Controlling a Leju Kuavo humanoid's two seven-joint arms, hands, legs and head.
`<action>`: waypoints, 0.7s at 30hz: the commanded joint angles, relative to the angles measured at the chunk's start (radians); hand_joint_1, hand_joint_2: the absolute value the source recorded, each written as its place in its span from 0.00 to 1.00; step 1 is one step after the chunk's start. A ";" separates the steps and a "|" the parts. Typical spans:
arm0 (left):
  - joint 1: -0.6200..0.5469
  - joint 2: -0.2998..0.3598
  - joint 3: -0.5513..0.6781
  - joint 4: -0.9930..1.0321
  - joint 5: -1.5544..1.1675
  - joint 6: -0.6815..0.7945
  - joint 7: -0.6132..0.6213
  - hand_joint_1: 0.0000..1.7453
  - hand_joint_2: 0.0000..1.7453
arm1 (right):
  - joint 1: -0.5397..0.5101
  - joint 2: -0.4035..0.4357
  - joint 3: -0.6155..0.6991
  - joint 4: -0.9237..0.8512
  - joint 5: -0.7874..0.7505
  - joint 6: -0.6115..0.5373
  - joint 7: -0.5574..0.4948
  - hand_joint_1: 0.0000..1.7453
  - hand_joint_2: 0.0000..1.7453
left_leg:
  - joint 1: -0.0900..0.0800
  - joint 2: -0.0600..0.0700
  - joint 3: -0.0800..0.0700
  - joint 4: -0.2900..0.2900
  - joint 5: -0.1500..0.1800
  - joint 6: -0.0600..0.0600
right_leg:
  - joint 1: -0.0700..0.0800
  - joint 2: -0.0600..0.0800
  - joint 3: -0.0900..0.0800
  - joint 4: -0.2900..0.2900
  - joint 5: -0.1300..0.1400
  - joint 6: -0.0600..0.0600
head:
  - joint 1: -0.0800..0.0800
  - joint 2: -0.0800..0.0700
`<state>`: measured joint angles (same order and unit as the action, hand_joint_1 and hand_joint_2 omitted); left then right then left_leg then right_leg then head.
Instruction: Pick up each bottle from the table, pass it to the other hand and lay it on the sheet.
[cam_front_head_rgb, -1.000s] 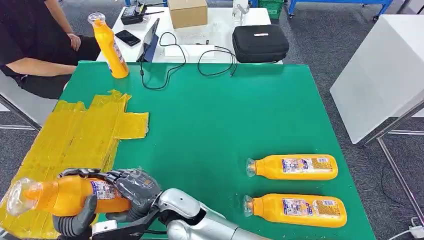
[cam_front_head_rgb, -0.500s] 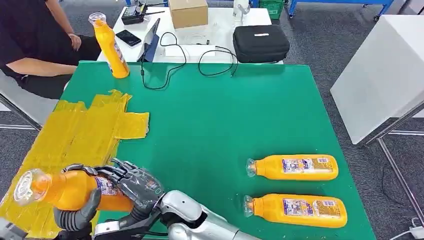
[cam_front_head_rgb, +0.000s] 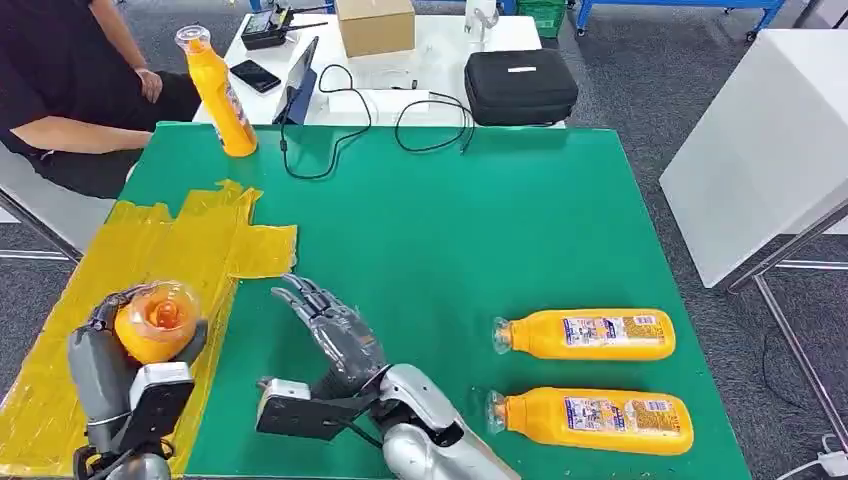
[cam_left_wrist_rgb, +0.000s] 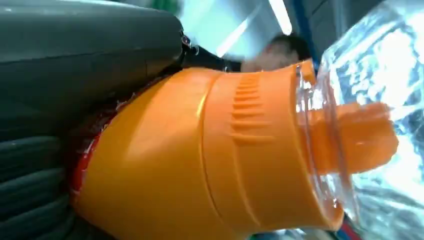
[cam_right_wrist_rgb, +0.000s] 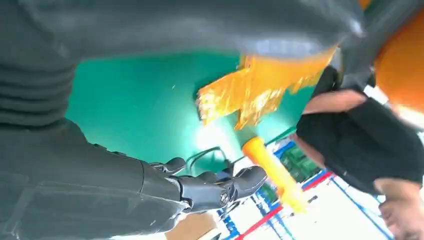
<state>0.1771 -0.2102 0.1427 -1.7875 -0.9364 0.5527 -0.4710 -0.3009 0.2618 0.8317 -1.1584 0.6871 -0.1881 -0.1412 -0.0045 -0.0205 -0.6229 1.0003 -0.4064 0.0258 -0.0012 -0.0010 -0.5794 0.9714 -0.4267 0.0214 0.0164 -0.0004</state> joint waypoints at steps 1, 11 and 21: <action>-0.054 0.100 0.025 0.261 -0.458 0.145 0.095 1.00 1.00 | -0.004 -0.167 -0.073 -0.146 -0.042 0.029 -0.023 0.00 0.00 | 0.000 -0.002 0.006 -0.002 -0.001 -0.001 | 0.000 -0.004 0.007 -0.003 -0.002 0.000 | 0.000 0.000; -0.097 0.106 0.051 0.494 -0.504 0.145 0.079 1.00 1.00 | -0.066 -0.292 -0.018 -0.118 -0.227 0.110 -0.033 0.00 0.00 | -0.001 -0.001 0.005 -0.004 0.001 -0.001 | -0.001 -0.002 0.006 -0.003 0.000 0.000 | 0.000 0.000; -0.113 0.143 0.039 0.752 -0.398 0.145 0.068 0.26 1.00 | 0.013 -0.481 -0.114 -0.310 -0.179 0.148 -0.073 0.00 0.00 | -0.001 0.001 0.004 -0.001 -0.001 -0.001 | 0.000 0.000 0.005 -0.001 0.000 0.001 | 0.000 0.000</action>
<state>0.1341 -0.1442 0.1743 -1.5105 -1.4366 0.6939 -0.3963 -0.3222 0.0938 0.7950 -1.2646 0.4798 -0.1022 -0.1641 -0.0054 -0.0206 -0.6227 1.0003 -0.4064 0.0261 -0.0013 -0.0010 -0.5785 0.9713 -0.4263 0.0219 0.0168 -0.0004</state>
